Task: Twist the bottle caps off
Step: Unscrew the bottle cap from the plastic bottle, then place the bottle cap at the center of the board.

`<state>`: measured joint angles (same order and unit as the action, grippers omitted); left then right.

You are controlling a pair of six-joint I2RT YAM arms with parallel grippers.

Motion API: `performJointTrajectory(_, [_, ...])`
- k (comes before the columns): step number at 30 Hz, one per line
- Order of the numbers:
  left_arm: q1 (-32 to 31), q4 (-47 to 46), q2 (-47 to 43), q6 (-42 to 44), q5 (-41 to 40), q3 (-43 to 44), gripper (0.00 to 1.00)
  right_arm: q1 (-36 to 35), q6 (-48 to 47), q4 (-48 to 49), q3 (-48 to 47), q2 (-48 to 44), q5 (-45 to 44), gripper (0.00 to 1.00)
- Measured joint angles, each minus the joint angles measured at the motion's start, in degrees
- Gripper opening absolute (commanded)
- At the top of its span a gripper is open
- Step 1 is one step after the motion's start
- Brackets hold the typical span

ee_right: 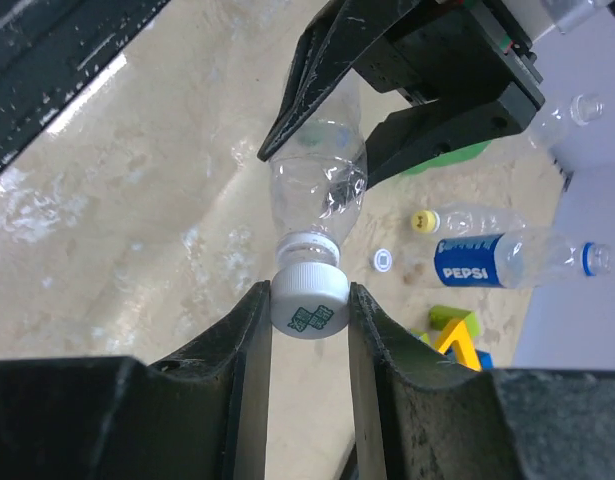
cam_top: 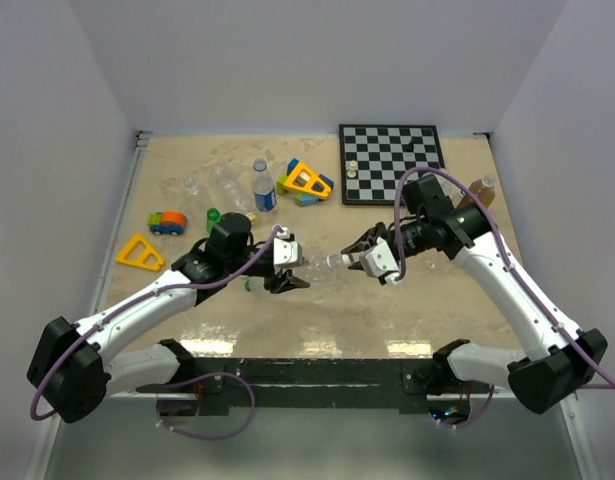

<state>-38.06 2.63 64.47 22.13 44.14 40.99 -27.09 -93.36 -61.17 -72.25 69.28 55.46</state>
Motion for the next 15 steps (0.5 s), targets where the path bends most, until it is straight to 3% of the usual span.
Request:
performJointTrajectory(3, [0.00, 0.11, -0.13, 0.02, -0.02, 0.00, 0.00, -0.09, -4.90, -0.35, -0.04, 1.07, -0.07, 0.00])
performJointTrajectory(5, [0.00, 0.31, -0.52, 0.09, -0.20, 0.00, 0.00, -0.07, 0.42, 3.61, 0.50, 1.75, -0.50, 0.03])
performJointTrajectory(10, [0.04, 1.79, -3.69, 1.03, -1.70, 0.00, 0.00, 0.02, 34.71, 25.03, 4.92, 0.92, -8.13, 0.04])
performJointTrajectory(15, [0.09, 1.99, -12.74, 0.42, -4.90, -2.01, 0.00, -0.22, 55.63, 36.15, 6.03, 8.52, -12.87, 0.10])
